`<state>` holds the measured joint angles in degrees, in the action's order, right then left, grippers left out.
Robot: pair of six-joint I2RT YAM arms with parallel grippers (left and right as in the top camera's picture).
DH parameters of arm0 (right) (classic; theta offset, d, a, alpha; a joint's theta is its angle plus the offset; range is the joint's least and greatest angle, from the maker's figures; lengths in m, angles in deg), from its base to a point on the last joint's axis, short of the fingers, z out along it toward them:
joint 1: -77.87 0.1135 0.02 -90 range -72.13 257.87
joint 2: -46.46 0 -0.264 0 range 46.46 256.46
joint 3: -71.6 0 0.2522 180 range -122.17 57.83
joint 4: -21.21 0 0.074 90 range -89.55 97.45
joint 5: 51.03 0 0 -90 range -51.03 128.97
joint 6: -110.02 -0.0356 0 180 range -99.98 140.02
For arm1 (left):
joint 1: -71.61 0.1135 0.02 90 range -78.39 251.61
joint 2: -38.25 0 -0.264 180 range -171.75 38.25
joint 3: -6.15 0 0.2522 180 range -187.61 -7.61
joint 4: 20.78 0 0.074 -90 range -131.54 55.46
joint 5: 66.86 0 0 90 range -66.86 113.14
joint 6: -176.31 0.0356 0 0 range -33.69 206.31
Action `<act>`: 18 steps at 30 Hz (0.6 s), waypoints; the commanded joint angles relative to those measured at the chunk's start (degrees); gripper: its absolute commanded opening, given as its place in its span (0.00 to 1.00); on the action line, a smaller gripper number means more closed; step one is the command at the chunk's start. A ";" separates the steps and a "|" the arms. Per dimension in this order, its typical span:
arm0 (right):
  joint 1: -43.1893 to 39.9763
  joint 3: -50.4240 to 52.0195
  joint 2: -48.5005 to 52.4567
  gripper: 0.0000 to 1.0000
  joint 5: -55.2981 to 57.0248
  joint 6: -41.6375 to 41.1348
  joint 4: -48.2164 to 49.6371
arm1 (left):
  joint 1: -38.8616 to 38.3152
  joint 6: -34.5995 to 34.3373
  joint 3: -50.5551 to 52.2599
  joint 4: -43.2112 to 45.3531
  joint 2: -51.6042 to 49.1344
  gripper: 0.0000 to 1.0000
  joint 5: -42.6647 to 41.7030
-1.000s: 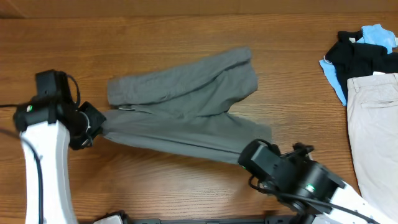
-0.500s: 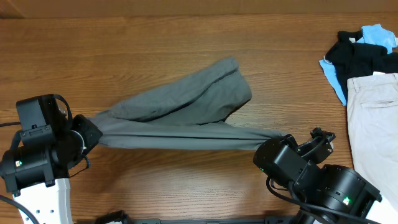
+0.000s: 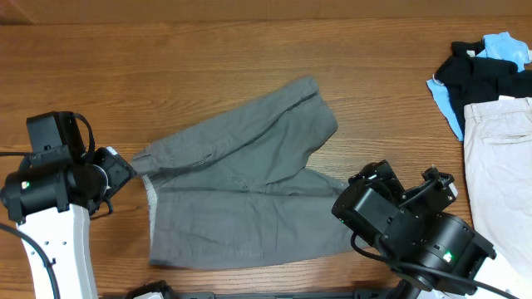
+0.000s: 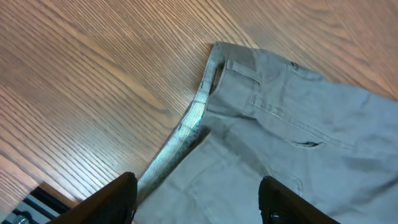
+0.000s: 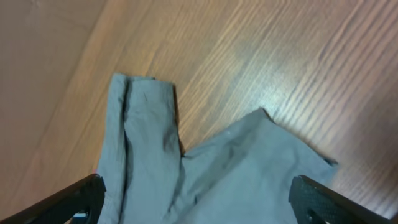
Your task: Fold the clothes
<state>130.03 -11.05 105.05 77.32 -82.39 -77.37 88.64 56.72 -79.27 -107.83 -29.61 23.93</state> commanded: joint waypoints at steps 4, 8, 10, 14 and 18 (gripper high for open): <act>-0.17 -0.94 -0.04 1.00 6.86 3.41 3.80 | 0.31 1.79 -1.25 1.64 -3.61 0.68 0.83; -0.17 -0.85 2.21 1.00 7.48 17.79 14.49 | 0.15 4.57 -1.25 1.90 -7.87 0.66 -3.37; -0.17 -0.85 4.39 1.00 6.80 24.57 19.93 | 0.15 6.03 -1.22 1.68 -10.36 0.65 -5.70; -1.44 -0.85 9.77 1.00 4.44 29.11 26.43 | 0.15 9.68 -1.22 1.64 -16.09 0.59 -10.10; -6.88 -0.85 14.88 1.00 -2.84 30.82 29.44 | 0.09 10.60 -1.22 1.38 -20.55 0.57 -10.95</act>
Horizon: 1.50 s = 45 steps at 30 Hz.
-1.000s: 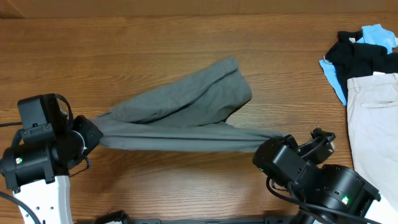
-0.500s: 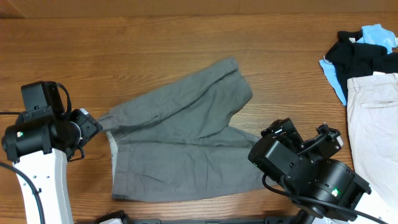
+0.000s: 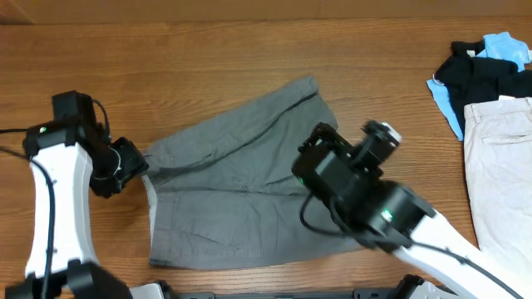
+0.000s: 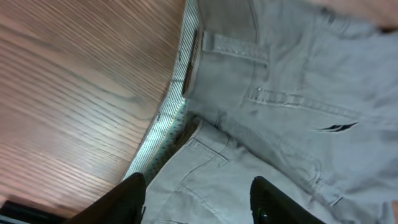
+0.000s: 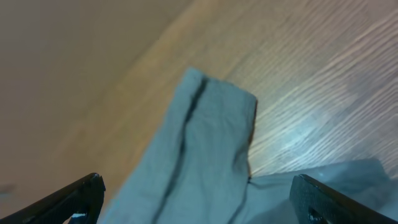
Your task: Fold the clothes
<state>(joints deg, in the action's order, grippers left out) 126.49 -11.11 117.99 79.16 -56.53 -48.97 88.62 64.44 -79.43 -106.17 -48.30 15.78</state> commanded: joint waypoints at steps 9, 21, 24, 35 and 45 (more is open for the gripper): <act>-26.73 -0.81 9.81 1.00 -44.24 31.04 19.74 | 0.11 2.23 -1.07 4.81 -8.63 0.59 -2.80; -44.11 -0.85 23.21 1.00 -75.28 39.21 37.48 | 0.11 1.07 -1.07 10.23 -13.09 0.60 -2.80; -43.67 -1.25 27.98 1.00 -78.03 39.21 41.16 | 0.11 1.07 -1.07 10.40 -13.09 0.60 -2.80; -40.37 -5.95 40.70 1.00 -72.91 38.91 43.78 | 0.11 0.85 -1.03 10.62 -13.11 0.59 -2.80; -36.74 -6.08 44.61 1.00 -64.92 39.15 46.36 | 0.11 0.85 -0.98 11.21 -13.11 0.51 -2.80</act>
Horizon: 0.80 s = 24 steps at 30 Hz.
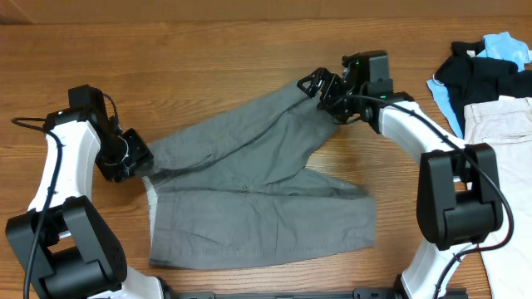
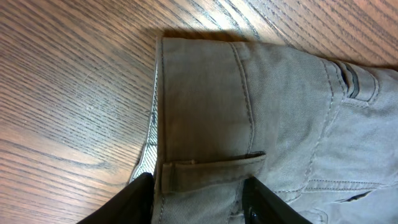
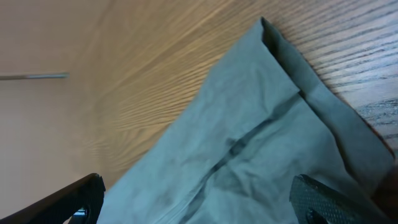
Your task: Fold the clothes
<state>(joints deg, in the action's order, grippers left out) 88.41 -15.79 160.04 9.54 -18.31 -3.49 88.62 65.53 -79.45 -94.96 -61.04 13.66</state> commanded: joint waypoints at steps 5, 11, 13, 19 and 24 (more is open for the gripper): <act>1.55 -1.42 4.79 1.00 5.84 0.83 5.35 | 0.02 -0.24 -0.94 0.04 -0.37 0.52 -0.70; 1.73 -1.40 6.12 1.00 6.60 0.66 7.63 | -0.20 -0.24 -0.92 0.24 -0.37 0.52 -0.70; 1.90 -1.40 6.25 0.98 8.09 0.66 7.89 | -0.20 -0.26 -0.92 0.39 -0.37 0.52 -0.70; 3.10 -1.42 6.25 0.91 8.85 0.15 10.93 | -0.59 -0.26 -0.90 0.52 -0.37 0.53 -0.70; 4.98 -1.42 6.56 0.91 12.79 -0.70 11.34 | -0.66 -0.26 -0.90 0.57 -0.37 0.53 -0.72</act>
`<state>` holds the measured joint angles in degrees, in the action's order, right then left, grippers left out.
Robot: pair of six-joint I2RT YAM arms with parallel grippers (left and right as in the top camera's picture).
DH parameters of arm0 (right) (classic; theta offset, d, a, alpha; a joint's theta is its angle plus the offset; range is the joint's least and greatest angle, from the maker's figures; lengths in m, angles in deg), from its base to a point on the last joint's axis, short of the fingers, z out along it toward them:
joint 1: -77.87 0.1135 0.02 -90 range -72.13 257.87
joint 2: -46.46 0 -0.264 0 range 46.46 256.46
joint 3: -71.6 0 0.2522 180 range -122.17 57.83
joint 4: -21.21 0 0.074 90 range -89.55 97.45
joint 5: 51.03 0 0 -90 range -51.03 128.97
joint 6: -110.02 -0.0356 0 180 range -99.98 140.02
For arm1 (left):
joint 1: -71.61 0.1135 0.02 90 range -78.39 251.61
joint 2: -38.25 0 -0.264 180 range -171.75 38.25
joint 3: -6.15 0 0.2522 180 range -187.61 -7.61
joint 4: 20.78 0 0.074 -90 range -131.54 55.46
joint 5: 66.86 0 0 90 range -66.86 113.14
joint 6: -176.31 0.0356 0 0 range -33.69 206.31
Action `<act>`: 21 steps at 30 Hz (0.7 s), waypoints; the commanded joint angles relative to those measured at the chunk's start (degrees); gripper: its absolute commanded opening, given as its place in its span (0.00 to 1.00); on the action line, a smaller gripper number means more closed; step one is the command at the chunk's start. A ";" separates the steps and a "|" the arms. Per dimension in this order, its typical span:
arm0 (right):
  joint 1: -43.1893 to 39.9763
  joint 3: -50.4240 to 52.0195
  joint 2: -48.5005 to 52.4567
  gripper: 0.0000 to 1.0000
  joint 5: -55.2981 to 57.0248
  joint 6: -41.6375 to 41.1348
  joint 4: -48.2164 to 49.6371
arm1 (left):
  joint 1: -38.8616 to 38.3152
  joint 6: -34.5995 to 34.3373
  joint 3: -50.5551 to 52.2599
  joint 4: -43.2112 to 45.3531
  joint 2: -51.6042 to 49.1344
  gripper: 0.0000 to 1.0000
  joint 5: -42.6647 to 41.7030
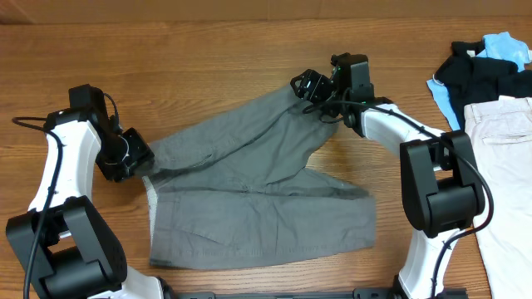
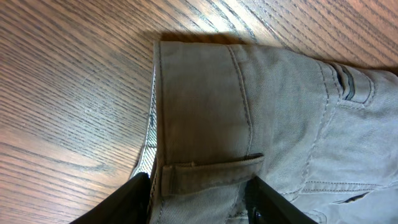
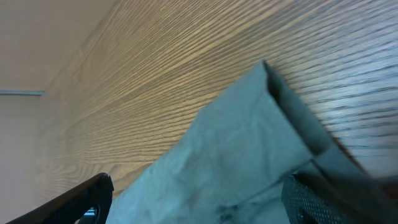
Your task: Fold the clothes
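Note:
Grey shorts [image 1: 249, 183] lie spread on the wooden table, waistband to the left and legs to the right. My left gripper [image 1: 126, 156] sits at the waistband's far-left corner. In the left wrist view that gripper [image 2: 199, 202] is open, its fingers [image 2: 140, 199] either side of the waistband and a belt loop [image 2: 211, 167]. My right gripper [image 1: 309, 85] is at the hem of the far leg. The right wrist view shows it [image 3: 199, 199] open wide, with the hem corner [image 3: 267, 93] just ahead of the fingers.
A pile of other clothes lies at the right edge: a black garment [image 1: 478, 75], a light blue one [image 1: 503, 46] and pale trousers [image 1: 499, 166]. Bare wood table [image 1: 208, 50] surrounds the shorts.
My right gripper has shifted a little left along the far leg's hem, which now fills more of its view. The left gripper and the shorts are where they were.
At first both arms were near the table's front, the left gripper open beside the waistband. Then the right arm was over the shorts' middle and the left over the waistband. Later the right gripper reached the far leg's hem and the left the waistband corner, where both remain open.

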<state>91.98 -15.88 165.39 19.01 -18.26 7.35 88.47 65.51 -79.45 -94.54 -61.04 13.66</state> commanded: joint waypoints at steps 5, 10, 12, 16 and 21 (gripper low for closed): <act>2.05 -1.31 1.95 0.92 6.91 -3.78 0.26 | -0.50 -0.24 -0.90 0.15 -0.37 0.53 -0.70; 2.05 -1.31 3.19 0.92 6.99 -5.07 1.53 | -0.50 -0.24 -0.90 0.22 -0.37 0.53 -1.36; 2.05 -1.31 3.91 0.92 6.86 -5.49 3.06 | -0.50 -0.24 -0.90 0.42 -0.37 0.53 -1.55; 2.05 -1.33 4.42 0.81 6.99 -5.46 4.35 | -0.50 -0.24 -0.90 0.61 -0.37 0.52 -1.55; 1.81 -1.42 4.42 0.47 7.54 -5.44 4.33 | -0.50 -0.24 -0.90 0.98 -0.37 0.41 -1.53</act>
<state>94.05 -15.99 169.02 25.67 -23.40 11.24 88.47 65.34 -79.45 -93.87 -61.04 13.07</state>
